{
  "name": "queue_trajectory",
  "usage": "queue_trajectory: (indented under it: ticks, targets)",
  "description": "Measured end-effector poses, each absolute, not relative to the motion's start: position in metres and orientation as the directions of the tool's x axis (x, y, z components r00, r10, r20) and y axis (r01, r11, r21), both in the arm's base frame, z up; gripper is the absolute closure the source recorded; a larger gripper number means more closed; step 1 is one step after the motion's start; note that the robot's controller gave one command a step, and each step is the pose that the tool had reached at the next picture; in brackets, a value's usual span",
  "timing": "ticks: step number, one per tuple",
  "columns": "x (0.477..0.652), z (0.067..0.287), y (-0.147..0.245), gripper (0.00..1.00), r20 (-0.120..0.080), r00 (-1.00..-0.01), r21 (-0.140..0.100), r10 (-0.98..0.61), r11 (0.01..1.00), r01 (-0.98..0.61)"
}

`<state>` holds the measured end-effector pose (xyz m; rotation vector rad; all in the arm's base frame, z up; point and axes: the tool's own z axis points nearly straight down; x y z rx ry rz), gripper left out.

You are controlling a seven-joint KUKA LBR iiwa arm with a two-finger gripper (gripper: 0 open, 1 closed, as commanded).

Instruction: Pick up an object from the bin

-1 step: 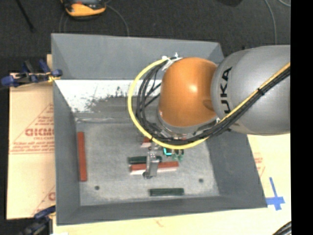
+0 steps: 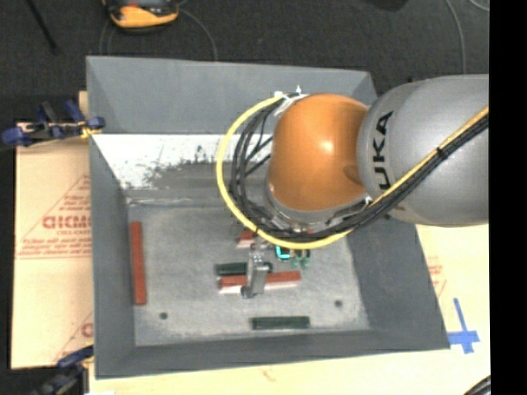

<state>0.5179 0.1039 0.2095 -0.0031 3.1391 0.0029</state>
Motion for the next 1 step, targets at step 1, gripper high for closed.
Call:
queue_trajectory:
  ticks: [1]
  targets:
    - [0.5299,0.1796,0.0883,0.0,-0.008,-0.996,0.0,-0.093,0.996,-0.093]
